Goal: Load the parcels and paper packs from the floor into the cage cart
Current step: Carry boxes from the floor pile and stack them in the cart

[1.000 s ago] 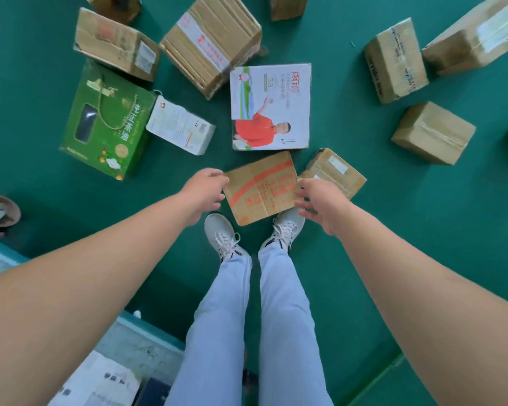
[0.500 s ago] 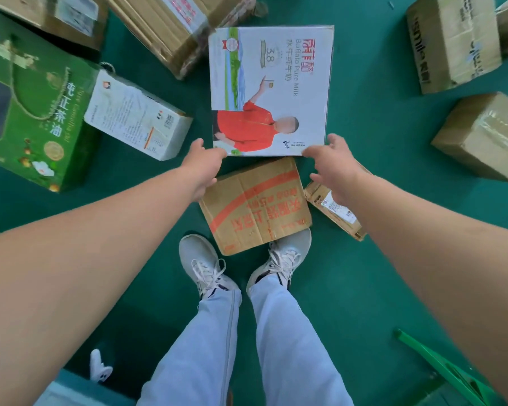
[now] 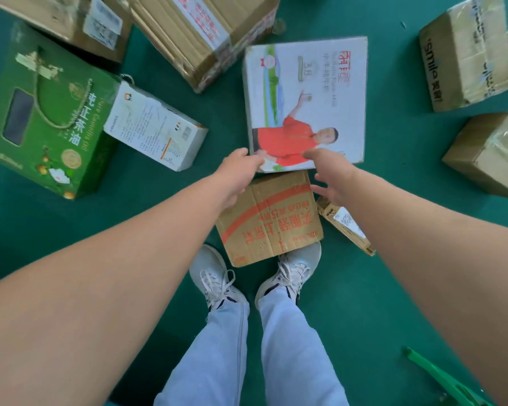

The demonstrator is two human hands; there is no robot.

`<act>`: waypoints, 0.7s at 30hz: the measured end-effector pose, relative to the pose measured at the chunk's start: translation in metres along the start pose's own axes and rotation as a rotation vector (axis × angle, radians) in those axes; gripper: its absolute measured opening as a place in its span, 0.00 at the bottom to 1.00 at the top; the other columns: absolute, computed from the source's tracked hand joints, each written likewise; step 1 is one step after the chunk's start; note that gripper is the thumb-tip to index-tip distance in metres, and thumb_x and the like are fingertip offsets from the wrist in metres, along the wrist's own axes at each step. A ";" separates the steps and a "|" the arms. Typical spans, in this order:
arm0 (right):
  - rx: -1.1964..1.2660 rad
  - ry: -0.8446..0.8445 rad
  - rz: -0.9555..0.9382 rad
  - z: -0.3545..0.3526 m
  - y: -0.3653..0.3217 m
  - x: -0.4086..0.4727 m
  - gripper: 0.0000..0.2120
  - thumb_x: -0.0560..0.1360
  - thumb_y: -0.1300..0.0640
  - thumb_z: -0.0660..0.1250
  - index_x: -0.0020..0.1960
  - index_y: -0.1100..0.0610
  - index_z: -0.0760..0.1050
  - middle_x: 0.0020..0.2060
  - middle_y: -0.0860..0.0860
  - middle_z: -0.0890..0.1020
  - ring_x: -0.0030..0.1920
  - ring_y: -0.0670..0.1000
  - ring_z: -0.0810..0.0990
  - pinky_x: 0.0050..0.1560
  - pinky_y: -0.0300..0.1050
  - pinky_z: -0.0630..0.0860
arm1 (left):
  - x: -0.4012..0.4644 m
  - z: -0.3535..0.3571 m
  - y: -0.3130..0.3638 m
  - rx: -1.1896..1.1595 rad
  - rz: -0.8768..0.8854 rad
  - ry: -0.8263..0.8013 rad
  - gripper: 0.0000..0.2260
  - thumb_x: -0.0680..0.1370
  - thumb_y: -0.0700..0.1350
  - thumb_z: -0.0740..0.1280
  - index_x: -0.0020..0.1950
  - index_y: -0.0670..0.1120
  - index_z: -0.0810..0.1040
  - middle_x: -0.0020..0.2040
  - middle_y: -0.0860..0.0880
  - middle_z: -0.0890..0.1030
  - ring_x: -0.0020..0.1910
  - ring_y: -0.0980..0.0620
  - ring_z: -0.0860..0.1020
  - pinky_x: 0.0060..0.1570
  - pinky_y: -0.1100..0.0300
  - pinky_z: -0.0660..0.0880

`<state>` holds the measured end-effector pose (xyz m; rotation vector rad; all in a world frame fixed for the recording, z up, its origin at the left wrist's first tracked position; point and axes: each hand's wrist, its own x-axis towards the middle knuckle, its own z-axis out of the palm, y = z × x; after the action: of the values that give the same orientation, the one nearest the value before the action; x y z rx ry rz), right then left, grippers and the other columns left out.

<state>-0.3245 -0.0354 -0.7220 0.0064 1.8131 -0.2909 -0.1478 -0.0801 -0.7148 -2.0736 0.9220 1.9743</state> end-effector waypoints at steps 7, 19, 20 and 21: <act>-0.106 0.288 -0.115 -0.036 0.007 0.037 0.30 0.82 0.55 0.65 0.81 0.54 0.58 0.73 0.51 0.64 0.65 0.54 0.72 0.59 0.47 0.70 | 0.036 0.019 -0.009 -0.023 -0.028 -0.015 0.34 0.83 0.48 0.64 0.85 0.47 0.52 0.83 0.49 0.57 0.79 0.47 0.62 0.76 0.46 0.64; 0.171 0.226 -0.143 -0.042 0.036 0.024 0.24 0.78 0.51 0.66 0.73 0.48 0.65 0.65 0.48 0.72 0.60 0.53 0.78 0.55 0.50 0.81 | 0.030 0.018 -0.017 -0.115 0.028 0.106 0.26 0.78 0.57 0.67 0.74 0.57 0.64 0.66 0.53 0.70 0.62 0.51 0.71 0.62 0.51 0.68; 0.176 0.229 -0.163 -0.041 0.030 0.004 0.28 0.76 0.45 0.67 0.73 0.46 0.65 0.66 0.48 0.73 0.59 0.53 0.79 0.54 0.52 0.82 | 0.015 0.011 -0.012 -0.133 0.039 0.122 0.29 0.76 0.60 0.67 0.74 0.58 0.63 0.67 0.52 0.70 0.62 0.51 0.72 0.63 0.50 0.69; 0.184 0.222 -0.178 -0.039 0.026 -0.013 0.34 0.71 0.38 0.68 0.74 0.44 0.64 0.65 0.49 0.74 0.59 0.53 0.80 0.53 0.54 0.82 | 0.000 0.005 -0.008 -0.152 0.049 0.142 0.30 0.74 0.62 0.67 0.73 0.59 0.62 0.67 0.52 0.71 0.61 0.51 0.72 0.64 0.48 0.70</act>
<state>-0.3545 -0.0002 -0.7055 0.0072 2.0048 -0.6027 -0.1482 -0.0709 -0.7186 -2.3212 0.8806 2.0010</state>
